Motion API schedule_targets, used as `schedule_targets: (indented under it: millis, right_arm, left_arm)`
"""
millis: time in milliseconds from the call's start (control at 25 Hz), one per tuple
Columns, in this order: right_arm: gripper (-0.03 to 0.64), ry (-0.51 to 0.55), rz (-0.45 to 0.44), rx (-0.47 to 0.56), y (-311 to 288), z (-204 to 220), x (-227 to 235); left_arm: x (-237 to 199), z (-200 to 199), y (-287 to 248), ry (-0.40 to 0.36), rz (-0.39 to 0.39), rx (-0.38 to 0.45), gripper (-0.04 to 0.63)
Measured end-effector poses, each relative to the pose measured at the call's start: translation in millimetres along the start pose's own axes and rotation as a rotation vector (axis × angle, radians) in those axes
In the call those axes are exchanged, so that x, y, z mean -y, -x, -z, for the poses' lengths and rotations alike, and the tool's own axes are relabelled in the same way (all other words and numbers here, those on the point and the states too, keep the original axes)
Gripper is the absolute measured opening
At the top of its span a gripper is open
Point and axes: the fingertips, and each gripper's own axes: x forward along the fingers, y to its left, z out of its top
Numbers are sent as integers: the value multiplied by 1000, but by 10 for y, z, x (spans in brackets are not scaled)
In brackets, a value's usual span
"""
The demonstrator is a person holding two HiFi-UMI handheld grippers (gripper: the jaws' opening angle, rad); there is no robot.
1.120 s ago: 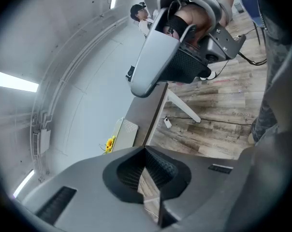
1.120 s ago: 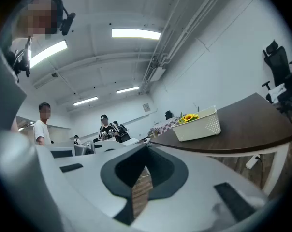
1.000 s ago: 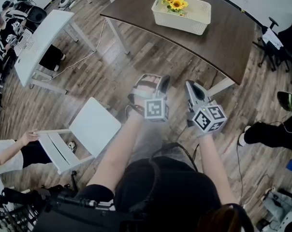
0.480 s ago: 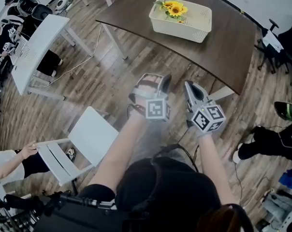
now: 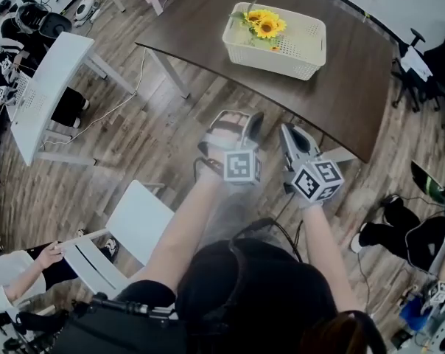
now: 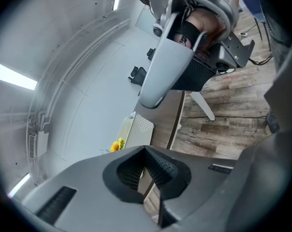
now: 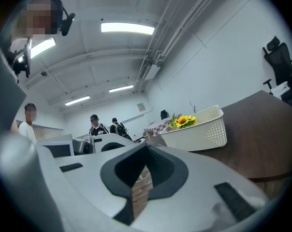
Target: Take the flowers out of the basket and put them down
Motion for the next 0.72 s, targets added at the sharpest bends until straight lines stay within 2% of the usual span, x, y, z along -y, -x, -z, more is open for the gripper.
schedule_targets:
  millis: [600, 720]
  right_arm:
    - [3, -31, 33, -5, -893, -81, 304]
    - [3, -33, 41, -7, -1037, -95, 341]
  left_arm:
    - [-396, 450, -650, -5, 43, 40, 3]
    - [-567, 506, -712, -20, 21, 48, 3]
